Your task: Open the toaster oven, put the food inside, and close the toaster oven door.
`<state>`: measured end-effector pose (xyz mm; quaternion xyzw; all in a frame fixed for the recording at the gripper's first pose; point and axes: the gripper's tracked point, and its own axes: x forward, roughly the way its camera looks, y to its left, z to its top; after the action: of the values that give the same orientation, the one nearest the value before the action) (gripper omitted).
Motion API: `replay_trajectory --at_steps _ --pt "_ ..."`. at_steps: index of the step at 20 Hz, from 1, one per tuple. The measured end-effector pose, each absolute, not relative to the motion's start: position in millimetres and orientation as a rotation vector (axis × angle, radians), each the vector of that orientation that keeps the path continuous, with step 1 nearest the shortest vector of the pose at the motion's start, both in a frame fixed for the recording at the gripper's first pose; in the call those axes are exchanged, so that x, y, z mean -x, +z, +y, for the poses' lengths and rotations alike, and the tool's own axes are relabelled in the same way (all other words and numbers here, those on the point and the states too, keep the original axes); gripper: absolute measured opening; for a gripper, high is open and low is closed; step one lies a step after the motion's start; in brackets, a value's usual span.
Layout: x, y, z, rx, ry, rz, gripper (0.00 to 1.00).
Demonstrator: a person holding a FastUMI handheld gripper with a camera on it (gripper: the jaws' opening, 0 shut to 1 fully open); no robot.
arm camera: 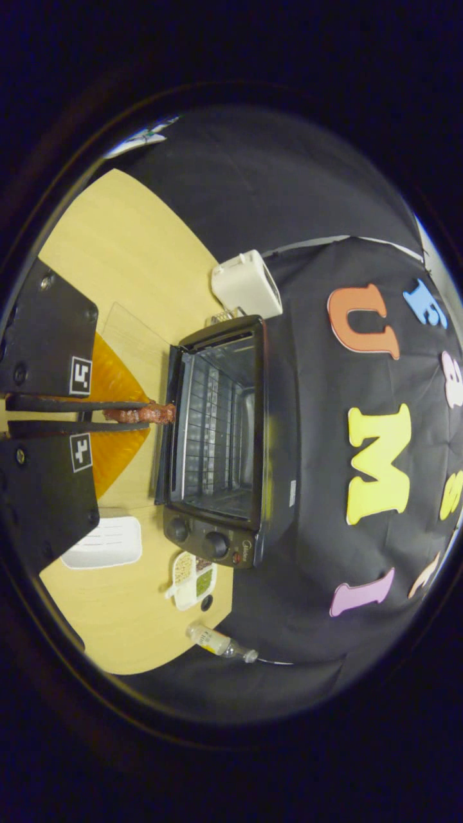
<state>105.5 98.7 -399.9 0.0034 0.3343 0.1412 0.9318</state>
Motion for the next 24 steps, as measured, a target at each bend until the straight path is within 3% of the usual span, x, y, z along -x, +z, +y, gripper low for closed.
replay_trajectory --at_steps 8,17,24 --pt "-180 -409 117 -0.222 0.169 0.499 0.08" --pt "-258 -440 138 -0.678 0.198 0.475 0.09" --pt "-278 -461 111 -0.499 0.106 0.469 0.19"
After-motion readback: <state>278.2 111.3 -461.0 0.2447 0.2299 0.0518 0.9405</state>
